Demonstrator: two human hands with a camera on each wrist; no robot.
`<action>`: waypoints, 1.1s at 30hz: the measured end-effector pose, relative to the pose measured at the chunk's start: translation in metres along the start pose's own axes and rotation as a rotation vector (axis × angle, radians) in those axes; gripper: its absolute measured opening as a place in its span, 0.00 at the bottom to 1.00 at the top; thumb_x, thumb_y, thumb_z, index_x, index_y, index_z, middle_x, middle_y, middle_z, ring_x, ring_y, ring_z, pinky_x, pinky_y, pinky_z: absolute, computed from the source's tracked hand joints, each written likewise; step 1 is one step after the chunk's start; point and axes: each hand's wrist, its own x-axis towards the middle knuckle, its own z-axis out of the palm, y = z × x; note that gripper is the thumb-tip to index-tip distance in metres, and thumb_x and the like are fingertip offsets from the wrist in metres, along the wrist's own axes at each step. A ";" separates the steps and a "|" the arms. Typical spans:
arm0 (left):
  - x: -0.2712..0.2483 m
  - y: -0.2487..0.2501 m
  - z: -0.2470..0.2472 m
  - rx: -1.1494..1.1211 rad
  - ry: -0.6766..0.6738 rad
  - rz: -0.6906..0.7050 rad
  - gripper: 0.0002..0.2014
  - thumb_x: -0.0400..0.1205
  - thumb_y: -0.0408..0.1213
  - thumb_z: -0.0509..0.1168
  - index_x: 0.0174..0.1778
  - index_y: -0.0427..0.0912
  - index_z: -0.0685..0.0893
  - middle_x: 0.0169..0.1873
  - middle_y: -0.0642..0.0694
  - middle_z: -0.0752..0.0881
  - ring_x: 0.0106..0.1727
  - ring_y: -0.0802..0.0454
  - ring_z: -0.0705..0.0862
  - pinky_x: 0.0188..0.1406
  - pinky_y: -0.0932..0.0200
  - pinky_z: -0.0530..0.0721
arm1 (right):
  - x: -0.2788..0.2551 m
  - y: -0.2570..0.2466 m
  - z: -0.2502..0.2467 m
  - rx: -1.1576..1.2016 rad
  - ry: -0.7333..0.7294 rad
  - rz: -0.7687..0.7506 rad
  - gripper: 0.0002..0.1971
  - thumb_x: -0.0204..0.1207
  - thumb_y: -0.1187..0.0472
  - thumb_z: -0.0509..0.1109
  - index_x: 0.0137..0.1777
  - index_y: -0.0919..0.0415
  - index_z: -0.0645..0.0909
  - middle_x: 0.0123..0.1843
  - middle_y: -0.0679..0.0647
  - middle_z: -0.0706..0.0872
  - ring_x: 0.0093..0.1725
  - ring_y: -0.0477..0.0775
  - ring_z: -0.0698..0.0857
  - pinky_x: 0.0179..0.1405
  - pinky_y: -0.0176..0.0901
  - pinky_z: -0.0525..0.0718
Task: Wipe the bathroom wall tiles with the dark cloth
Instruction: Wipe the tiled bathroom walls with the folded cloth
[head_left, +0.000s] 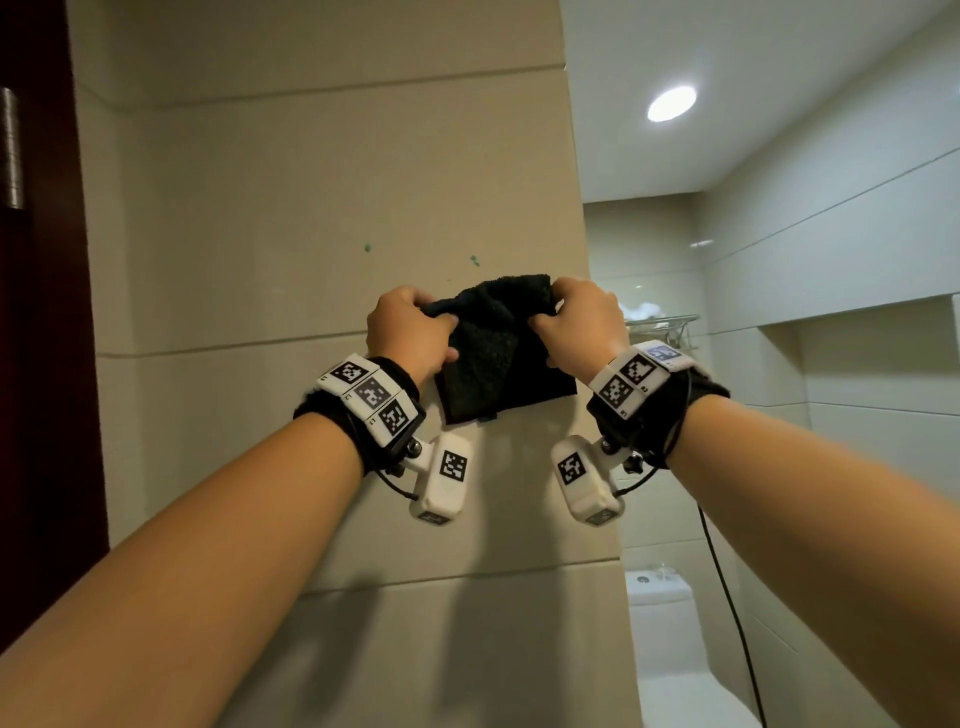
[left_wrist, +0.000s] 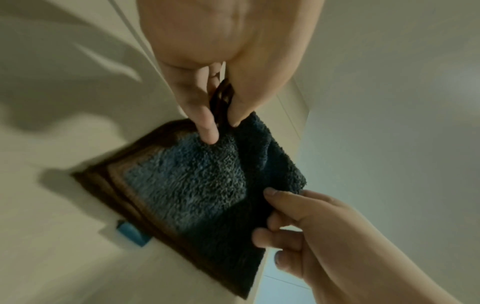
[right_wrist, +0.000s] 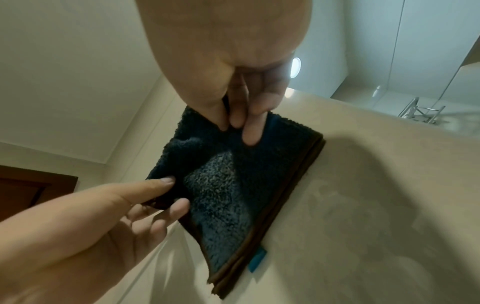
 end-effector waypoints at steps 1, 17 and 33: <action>0.001 0.002 0.004 -0.028 0.018 -0.006 0.07 0.81 0.32 0.72 0.46 0.45 0.80 0.40 0.46 0.88 0.29 0.48 0.91 0.25 0.54 0.87 | 0.003 0.001 0.001 0.032 -0.011 0.011 0.03 0.71 0.58 0.67 0.42 0.57 0.79 0.39 0.55 0.85 0.35 0.61 0.88 0.36 0.54 0.89; 0.015 0.005 0.030 -0.093 0.218 -0.024 0.24 0.60 0.54 0.75 0.40 0.56 0.65 0.44 0.51 0.76 0.46 0.39 0.87 0.44 0.39 0.90 | 0.013 0.024 0.009 0.039 0.023 -0.229 0.13 0.78 0.58 0.66 0.55 0.53 0.65 0.51 0.53 0.78 0.41 0.60 0.81 0.37 0.48 0.74; -0.019 0.000 0.045 0.449 0.049 0.203 0.23 0.78 0.41 0.72 0.71 0.52 0.82 0.62 0.46 0.68 0.62 0.46 0.76 0.64 0.58 0.78 | 0.012 0.016 0.015 -0.528 -0.146 -0.459 0.30 0.81 0.54 0.62 0.82 0.42 0.59 0.68 0.64 0.66 0.47 0.67 0.84 0.37 0.48 0.77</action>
